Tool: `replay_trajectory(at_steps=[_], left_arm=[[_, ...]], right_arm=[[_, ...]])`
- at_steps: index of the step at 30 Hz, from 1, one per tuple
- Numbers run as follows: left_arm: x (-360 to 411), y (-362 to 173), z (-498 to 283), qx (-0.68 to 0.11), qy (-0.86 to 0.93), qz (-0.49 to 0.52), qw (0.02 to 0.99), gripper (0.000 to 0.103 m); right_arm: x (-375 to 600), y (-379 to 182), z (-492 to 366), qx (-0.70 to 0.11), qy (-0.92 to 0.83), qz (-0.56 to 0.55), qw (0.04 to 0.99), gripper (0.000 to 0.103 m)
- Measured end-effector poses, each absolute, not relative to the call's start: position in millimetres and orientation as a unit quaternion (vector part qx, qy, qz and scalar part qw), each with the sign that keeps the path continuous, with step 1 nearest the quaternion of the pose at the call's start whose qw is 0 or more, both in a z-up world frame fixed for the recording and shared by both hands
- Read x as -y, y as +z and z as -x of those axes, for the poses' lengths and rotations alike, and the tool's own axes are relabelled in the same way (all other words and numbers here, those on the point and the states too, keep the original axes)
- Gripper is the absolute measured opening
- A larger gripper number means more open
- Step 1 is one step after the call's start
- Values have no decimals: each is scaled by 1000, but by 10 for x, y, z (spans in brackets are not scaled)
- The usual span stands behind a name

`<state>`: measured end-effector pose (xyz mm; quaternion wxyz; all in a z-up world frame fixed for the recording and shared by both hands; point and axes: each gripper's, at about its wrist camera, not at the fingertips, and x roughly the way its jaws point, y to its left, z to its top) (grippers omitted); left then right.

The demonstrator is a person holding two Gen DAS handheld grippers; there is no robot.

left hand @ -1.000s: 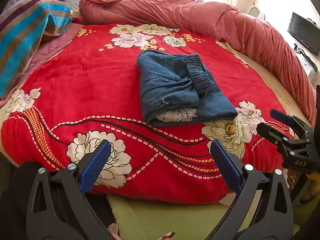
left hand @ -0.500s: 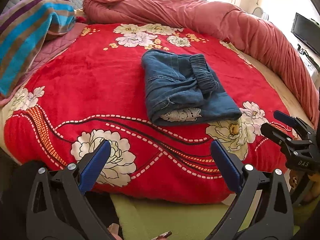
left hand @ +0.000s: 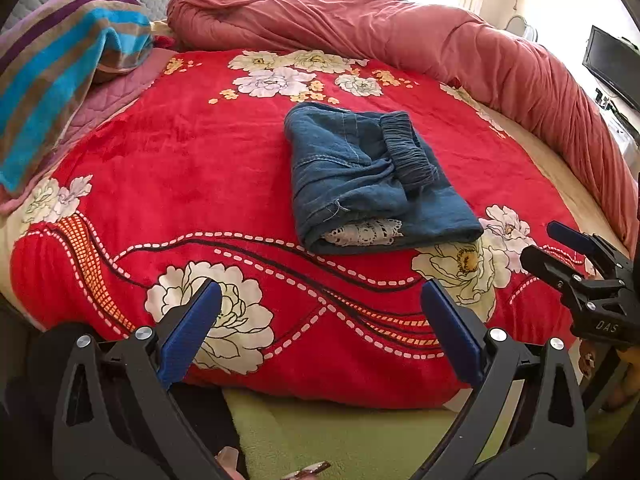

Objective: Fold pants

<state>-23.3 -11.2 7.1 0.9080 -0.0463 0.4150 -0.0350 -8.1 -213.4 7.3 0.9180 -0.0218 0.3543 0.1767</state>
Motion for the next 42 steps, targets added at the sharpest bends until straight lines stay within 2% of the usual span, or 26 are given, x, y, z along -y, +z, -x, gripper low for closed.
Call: replay_trajectory(at_steps=[42], left_arm=[[116,76,234,-417,-41,46,907,93]], right_arm=[[2195,46,50,-359,168,19,918,98]])
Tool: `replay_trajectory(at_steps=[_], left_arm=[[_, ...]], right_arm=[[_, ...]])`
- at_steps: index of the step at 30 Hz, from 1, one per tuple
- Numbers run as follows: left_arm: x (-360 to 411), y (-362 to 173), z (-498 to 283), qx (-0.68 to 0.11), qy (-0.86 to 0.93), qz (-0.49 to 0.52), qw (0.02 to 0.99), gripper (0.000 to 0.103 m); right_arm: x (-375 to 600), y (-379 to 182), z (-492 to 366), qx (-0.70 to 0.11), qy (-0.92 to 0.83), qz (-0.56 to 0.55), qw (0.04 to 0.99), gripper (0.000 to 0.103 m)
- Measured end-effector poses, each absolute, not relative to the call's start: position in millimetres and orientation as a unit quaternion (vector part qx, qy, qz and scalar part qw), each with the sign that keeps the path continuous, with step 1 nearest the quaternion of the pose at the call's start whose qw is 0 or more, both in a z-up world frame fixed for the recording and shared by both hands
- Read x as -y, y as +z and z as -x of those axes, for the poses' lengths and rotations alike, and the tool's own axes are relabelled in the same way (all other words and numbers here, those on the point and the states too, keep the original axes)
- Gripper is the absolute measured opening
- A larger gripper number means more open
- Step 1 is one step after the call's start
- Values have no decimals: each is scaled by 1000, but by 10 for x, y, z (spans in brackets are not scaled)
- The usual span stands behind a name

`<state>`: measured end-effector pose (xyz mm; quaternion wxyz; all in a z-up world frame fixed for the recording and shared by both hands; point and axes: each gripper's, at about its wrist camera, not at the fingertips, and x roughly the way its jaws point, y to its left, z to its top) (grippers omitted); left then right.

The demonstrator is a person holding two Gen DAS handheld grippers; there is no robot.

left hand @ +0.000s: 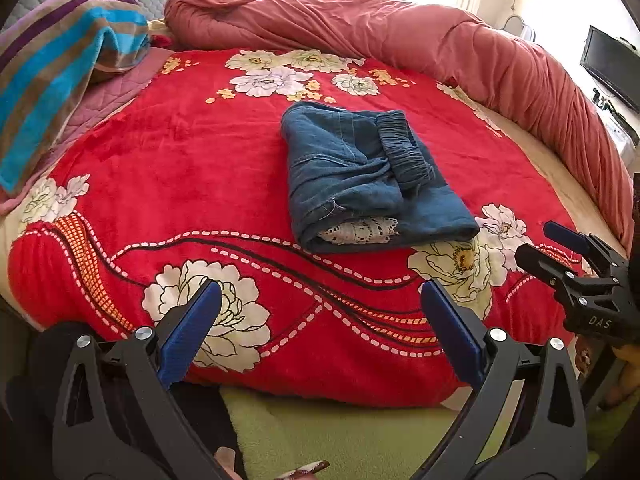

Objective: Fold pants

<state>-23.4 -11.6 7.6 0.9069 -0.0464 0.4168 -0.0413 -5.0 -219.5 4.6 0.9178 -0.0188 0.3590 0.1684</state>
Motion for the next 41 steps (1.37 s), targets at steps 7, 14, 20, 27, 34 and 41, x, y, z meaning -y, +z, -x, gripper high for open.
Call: replay_trajectory(at_steps=[7,14,20,27,34,41], left_arm=[[108,47,220,-423,-44,50,904,93],[108,31,210,-427,-48,48,902,93],[97,23,184,-431,-51,48,900,93],[-86,2,98,-439,-15,63,896,93],[-916,-13,-244,-436,68,133,887,93],[-2121,-242,-963,-462,228,174,839,93]], right_arm=[[2214,30,35,-361,163,16,918,98],[2236,23,5,-362,157,13,919,98],[2303,32,-17,-360,145,11,922,98],[2569,87,-110,-349,100,0,932,98],[3095,64,-361,-352,23,-24,935,98],[3964,-23,-873,-377,-86,-49,921,98]])
